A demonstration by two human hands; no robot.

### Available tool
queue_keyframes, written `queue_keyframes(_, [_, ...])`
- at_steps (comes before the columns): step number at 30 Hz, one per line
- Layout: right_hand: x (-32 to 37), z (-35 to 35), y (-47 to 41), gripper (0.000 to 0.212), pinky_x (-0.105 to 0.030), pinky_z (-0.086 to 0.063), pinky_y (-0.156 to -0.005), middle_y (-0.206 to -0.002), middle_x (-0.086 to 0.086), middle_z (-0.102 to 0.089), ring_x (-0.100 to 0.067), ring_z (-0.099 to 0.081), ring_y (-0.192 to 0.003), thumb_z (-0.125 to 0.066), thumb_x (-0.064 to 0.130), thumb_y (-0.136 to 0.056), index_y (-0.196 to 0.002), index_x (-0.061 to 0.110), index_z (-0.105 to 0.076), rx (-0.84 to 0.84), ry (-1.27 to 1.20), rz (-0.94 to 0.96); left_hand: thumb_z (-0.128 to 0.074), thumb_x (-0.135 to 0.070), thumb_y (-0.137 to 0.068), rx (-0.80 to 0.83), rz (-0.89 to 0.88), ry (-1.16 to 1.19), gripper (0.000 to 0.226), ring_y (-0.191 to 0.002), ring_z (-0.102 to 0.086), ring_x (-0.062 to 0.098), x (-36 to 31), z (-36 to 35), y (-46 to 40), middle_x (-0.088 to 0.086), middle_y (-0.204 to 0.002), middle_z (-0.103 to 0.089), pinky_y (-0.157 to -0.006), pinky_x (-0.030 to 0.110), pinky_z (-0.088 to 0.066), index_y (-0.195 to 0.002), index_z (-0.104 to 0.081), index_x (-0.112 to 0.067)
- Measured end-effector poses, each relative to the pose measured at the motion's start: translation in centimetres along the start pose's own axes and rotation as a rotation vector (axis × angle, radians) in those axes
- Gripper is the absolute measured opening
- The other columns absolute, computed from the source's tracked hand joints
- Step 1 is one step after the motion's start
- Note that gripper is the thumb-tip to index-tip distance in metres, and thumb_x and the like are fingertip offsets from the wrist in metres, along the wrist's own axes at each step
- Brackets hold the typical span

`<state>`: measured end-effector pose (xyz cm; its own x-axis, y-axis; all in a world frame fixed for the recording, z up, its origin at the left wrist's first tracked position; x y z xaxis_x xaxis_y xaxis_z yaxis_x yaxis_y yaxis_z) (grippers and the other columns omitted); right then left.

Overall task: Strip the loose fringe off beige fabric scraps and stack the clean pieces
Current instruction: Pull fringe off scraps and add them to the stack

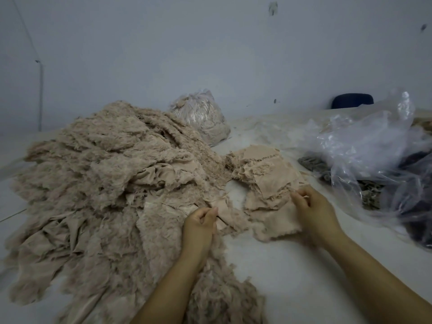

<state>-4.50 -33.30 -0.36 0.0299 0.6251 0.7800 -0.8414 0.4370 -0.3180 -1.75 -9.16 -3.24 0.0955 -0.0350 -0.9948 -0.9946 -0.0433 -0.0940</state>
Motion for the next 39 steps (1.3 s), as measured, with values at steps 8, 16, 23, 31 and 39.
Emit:
queue_keyframes(8, [4.6,-5.4,2.3,0.03,-0.031,-0.041,-0.066,-0.071,0.001,-0.063,-0.016,-0.059,-0.07,-0.055,0.034,-0.093,-0.072,0.015,-0.065,0.245,0.105,0.185,-0.051,-0.021,-0.096,0.088,-0.053,-0.243,0.028,-0.038,-0.038,0.006,0.6,0.0,0.2,-0.007,-0.043,-0.045,-0.043,0.02,-0.033,-0.069,-0.057,-0.015])
queue_keyframes(16, [7.1,-9.4,4.0,0.02,-0.016,-0.039,-0.058,-0.064,0.007,-0.054,-0.003,-0.051,-0.06,-0.063,0.019,-0.091,-0.073,0.014,-0.055,0.345,-0.373,0.056,-0.047,-0.036,-0.096,0.037,-0.042,-0.14,0.035,-0.053,-0.053,0.013,0.4,0.4,0.7,-0.002,-0.058,-0.06,-0.053,0.023,-0.043,-0.079,-0.06,-0.009])
queue_keyframes(23, [4.8,-7.2,6.4,0.013,-0.021,-0.036,-0.049,-0.062,-0.003,-0.049,-0.011,-0.044,-0.053,-0.061,0.003,-0.09,-0.086,0.012,-0.052,0.55,-0.789,-0.132,-0.068,-0.024,-0.075,0.178,0.213,0.336,0.028,-0.071,-0.062,0.024,0.1,0.3,0.3,0.017,-0.084,-0.067,-0.064,0.031,-0.049,-0.094,-0.063,-0.004])
queue_keyframes(31, [4.9,-7.8,7.0,0.017,-0.028,-0.047,-0.061,-0.076,-0.006,-0.065,-0.017,-0.059,-0.067,-0.064,0.01,-0.088,-0.096,0.024,-0.058,0.363,-0.733,-0.115,-0.059,-0.01,-0.09,-0.01,0.063,0.181,0.004,-0.06,-0.061,0.009,-0.3,0.3,0.7,0.001,-0.069,-0.067,-0.055,0.023,-0.051,-0.088,-0.062,-0.009])
queue_keyframes(39, [4.6,-7.9,7.4,0.034,-0.027,-0.044,-0.056,-0.066,-0.013,-0.06,-0.022,-0.054,-0.061,-0.068,0.033,-0.086,-0.073,0.001,-0.065,0.604,-0.691,-0.22,-0.06,-0.005,-0.089,-0.011,-0.047,0.11,0.01,-0.051,-0.057,0.006,-1.0,-0.1,1.1,-0.004,-0.059,-0.064,-0.048,0.017,-0.047,-0.083,-0.062,-0.013])
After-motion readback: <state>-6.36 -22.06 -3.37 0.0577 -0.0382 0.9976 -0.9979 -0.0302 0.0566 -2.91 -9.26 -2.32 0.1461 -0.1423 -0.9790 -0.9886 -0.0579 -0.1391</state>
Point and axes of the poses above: each hand's wrist, its own y-axis away from the middle knuckle, its own z-axis out of the back of the hand, x = y × z, the point moved 2 cm from there along -y, towards the middle knuckle
